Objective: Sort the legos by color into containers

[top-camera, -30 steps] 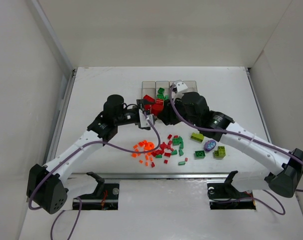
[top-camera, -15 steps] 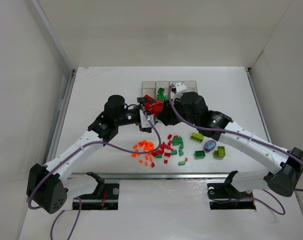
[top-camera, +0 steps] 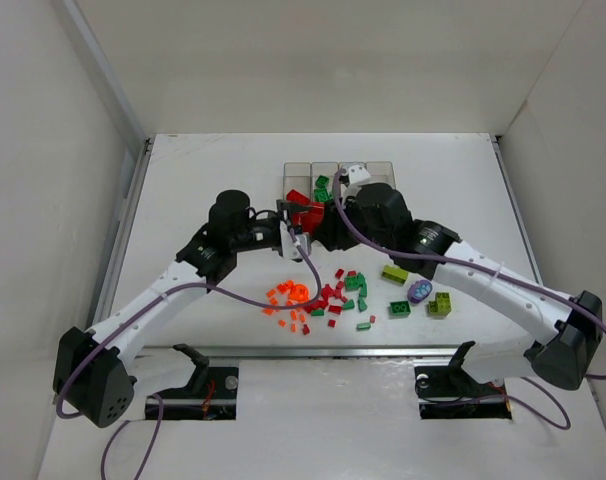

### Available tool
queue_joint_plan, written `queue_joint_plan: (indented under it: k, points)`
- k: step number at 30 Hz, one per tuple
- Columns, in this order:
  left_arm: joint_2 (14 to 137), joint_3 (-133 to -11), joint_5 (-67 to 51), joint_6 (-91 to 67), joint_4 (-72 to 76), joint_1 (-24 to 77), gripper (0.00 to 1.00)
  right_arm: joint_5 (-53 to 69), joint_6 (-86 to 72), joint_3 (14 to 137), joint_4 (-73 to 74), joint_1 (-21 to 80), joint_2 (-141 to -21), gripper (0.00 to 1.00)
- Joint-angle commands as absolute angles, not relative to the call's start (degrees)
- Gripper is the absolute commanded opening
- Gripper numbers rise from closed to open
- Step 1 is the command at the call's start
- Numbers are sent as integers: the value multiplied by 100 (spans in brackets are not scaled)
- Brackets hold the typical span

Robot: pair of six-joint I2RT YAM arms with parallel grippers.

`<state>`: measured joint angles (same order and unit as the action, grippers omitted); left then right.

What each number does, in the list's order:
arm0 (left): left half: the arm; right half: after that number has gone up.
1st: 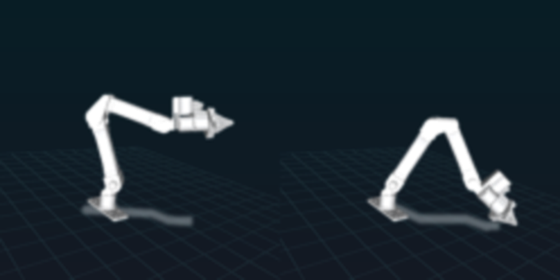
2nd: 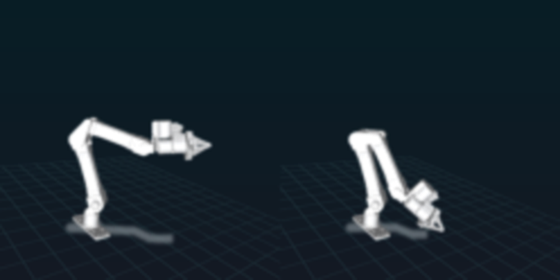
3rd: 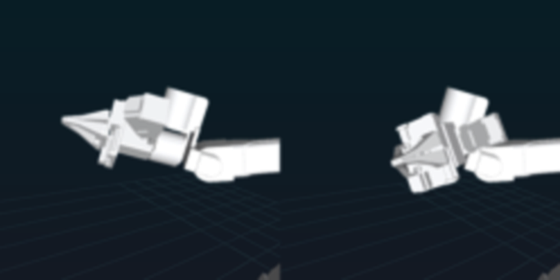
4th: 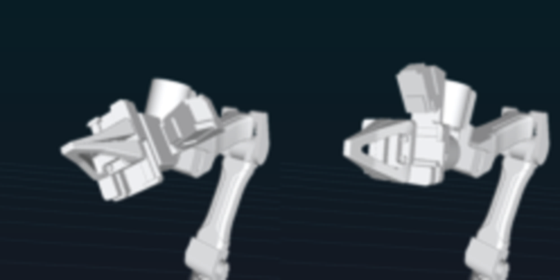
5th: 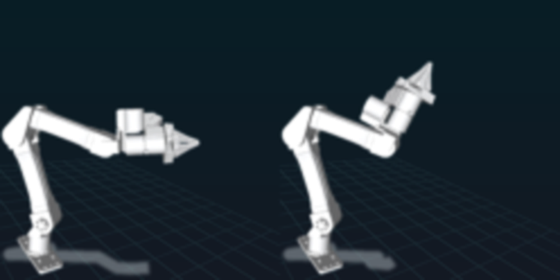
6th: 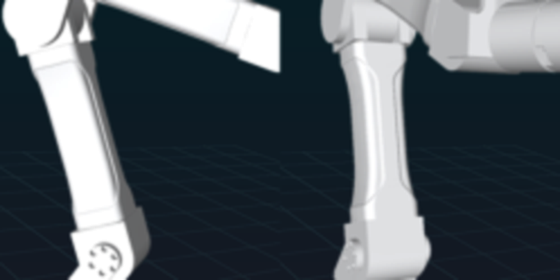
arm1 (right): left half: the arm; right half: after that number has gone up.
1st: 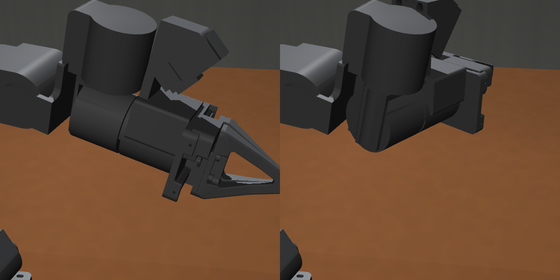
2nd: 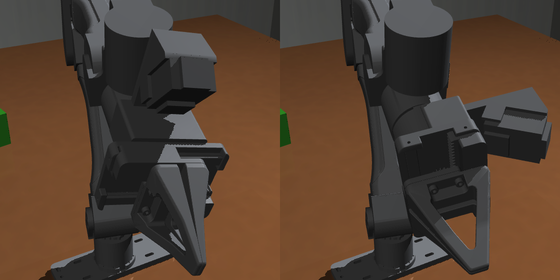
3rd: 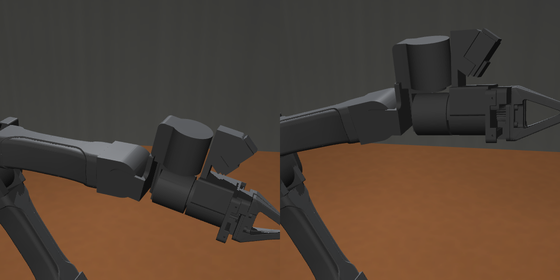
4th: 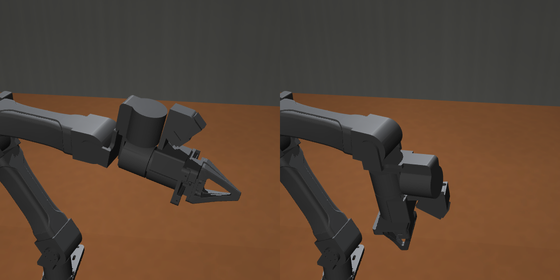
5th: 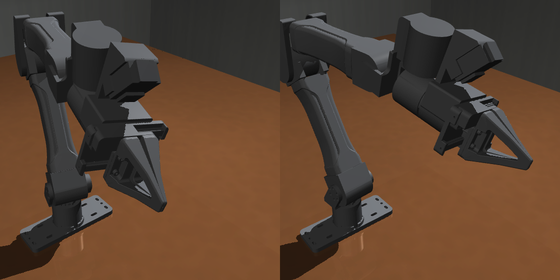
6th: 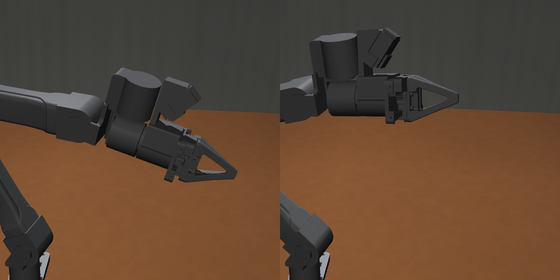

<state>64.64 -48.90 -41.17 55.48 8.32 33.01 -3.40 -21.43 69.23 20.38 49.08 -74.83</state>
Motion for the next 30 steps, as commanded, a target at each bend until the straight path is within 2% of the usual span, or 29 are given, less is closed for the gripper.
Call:
queue_joint_plan:
  k: [1, 2, 3, 7, 15, 22, 26, 30]
  points:
    - [6293, -5142, -4676, 5668, 1099, 3410, 61, -299, -2180, 7269, 1679, 4957, -7603, 0]
    - [6293, -5142, -4676, 5669, 1099, 3410, 72, -377, -2180, 7269, 1679, 4957, -7603, 0]
    - [6232, -5142, -4597, 5765, 1029, 3410, 77, -378, -2180, 7269, 1679, 4957, -7603, 0]
    - [6231, -5142, -4386, 5906, 897, 3410, 84, -510, -2241, 7321, 1731, 4957, -7655, 0]
    - [6293, -5142, -4334, 5959, 738, 3410, 62, -255, -2241, 7269, 1679, 4957, -7586, 0]
    - [6486, -5142, -4175, 6231, 378, 3410, 47, -150, -2241, 7163, 1626, 4957, -7462, 0]
    - [6539, -5142, -4008, 6284, 273, 3410, 46, -149, -2241, 7111, 1626, 4957, -7409, 0]
    - [6539, -5142, -3876, 6284, 272, 3410, 27, -97, -2241, 7110, 1626, 4957, -7356, 0]
